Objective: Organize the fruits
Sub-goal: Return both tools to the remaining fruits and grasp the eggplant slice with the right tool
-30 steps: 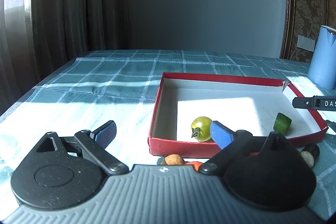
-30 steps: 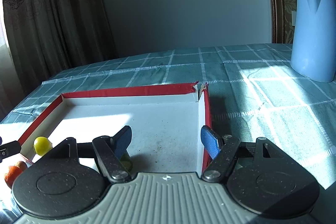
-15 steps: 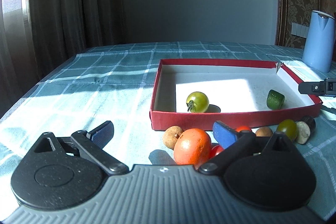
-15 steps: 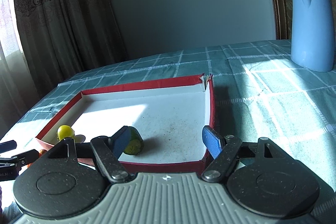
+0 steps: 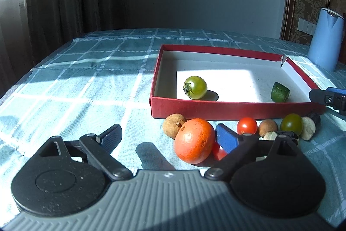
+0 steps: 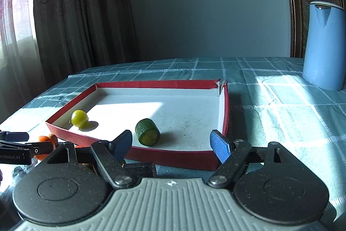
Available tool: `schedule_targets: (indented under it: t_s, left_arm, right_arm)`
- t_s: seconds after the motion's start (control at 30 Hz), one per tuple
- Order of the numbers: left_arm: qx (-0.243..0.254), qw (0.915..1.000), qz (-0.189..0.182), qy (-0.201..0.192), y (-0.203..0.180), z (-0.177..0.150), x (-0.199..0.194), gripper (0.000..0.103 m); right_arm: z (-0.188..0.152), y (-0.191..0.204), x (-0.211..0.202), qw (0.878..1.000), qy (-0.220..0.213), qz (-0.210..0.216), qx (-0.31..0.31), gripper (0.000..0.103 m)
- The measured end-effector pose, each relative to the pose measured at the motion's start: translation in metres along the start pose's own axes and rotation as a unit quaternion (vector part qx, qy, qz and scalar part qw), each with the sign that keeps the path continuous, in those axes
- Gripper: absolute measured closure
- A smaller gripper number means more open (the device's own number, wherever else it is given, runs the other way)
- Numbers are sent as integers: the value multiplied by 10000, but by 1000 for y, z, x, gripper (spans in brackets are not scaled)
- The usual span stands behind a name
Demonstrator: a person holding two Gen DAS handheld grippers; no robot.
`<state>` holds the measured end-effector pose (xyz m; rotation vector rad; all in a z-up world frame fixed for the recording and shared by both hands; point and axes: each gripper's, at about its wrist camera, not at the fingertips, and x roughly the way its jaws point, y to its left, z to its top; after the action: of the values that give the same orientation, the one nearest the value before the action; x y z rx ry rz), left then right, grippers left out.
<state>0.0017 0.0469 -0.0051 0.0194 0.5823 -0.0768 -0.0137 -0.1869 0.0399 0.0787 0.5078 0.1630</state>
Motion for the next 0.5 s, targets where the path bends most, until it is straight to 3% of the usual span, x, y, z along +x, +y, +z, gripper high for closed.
schedule_targets:
  t_s: [0.1, 0.23, 0.33, 0.5]
  left_arm:
    - [116, 9999, -19, -101, -3, -2, -5, 19]
    - [40, 9998, 71, -160, 0, -1, -6, 17]
    - [180, 9996, -228, 20, 4, -4, -6, 17]
    - [375, 9992, 92, -124, -4, -7, -8, 15]
  right_arm:
    - [-2, 6, -1, 9998, -40, -67, -185, 24]
    - [-3, 8, 1, 9997, 1, -66, -252, 24]
    - [-3, 9, 2, 9996, 52, -24, -267, 24]
    - [-10, 13, -5, 9988, 101, 114, -466, 24]
